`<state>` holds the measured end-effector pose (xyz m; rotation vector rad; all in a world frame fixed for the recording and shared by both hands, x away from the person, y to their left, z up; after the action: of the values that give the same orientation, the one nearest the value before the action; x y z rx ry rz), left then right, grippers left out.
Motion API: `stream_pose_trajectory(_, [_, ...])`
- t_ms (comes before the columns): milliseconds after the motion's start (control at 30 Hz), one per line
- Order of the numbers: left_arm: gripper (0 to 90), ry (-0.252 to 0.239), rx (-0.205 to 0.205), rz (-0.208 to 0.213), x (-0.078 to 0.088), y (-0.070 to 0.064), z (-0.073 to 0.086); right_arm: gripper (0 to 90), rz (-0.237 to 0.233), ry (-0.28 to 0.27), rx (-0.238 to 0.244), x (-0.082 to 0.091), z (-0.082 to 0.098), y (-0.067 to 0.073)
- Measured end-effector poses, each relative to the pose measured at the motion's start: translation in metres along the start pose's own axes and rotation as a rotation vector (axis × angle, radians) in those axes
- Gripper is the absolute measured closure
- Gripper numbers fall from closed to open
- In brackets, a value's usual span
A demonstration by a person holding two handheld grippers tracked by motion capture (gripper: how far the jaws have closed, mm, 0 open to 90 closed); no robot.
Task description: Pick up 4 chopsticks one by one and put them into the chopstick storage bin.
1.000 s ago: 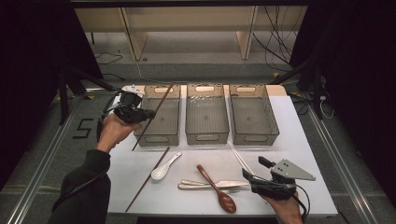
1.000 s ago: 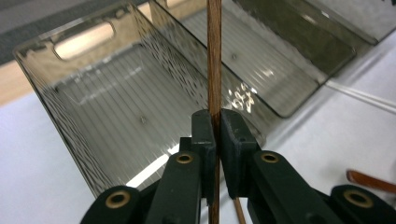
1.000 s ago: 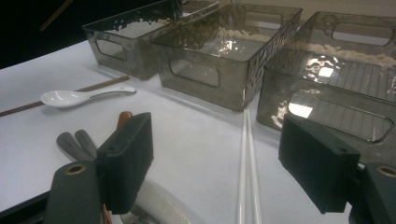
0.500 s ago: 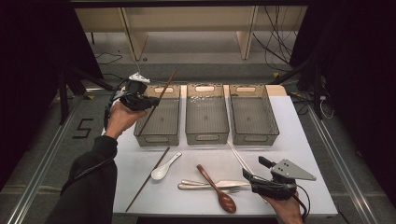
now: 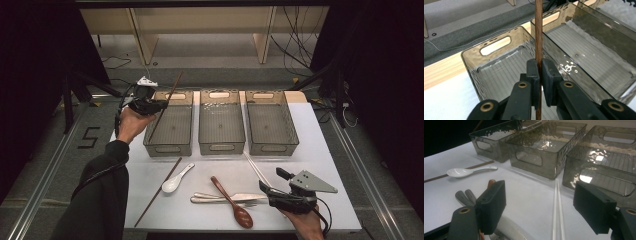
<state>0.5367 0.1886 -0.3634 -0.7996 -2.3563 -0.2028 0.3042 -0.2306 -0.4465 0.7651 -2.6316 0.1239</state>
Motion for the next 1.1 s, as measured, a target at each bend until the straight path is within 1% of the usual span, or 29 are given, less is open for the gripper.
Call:
stream_pose_trajectory(267, [83.9,-0.002,-0.001,-0.016,-0.007,0.003,0.006,26.9,0.0,0.0,-0.003,0.0,0.0,0.0])
stream_pose_trajectory(367, [83.9,-0.007,0.014,-0.017,-0.01,0.004,0.009,26.9,-0.001,0.0,-0.004,0.0,0.0,0.0])
stream_pose_trajectory(467, [83.8,0.006,0.01,-0.023,-0.014,0.004,0.013,26.9,0.0,0.002,-0.004,0.0,0.0,0.0])
stream_pose_trajectory(600, [83.8,0.019,0.027,-0.022,-0.019,0.007,0.019,27.0,-0.002,0.0,-0.002,0.0,0.0,0.0])
stream_pose_trajectory(667, [83.8,0.031,0.026,-0.024,-0.021,0.008,0.022,26.9,-0.002,0.002,-0.001,0.0,0.0,0.0])
stream_pose_trajectory(933, [83.7,0.041,0.047,-0.029,-0.023,0.012,0.03,26.9,-0.002,0.002,-0.001,0.0,0.0,0.0])
stream_pose_trajectory(1100, [83.4,0.062,0.064,-0.026,-0.029,0.014,0.037,26.9,-0.002,0.003,-0.001,0.0,0.0,0.001])
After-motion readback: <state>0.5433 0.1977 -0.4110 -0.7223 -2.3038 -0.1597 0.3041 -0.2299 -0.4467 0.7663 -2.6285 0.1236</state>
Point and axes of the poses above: each handheld gripper's, and its own axes: x roughly backward along the jaws, z roughly out of its underside, y roughly to its left, the point moved 2 cm from there along -x, roughly forward along the jaws, and after that the axes turned 4 degrees about z, right-handed, at the moved point
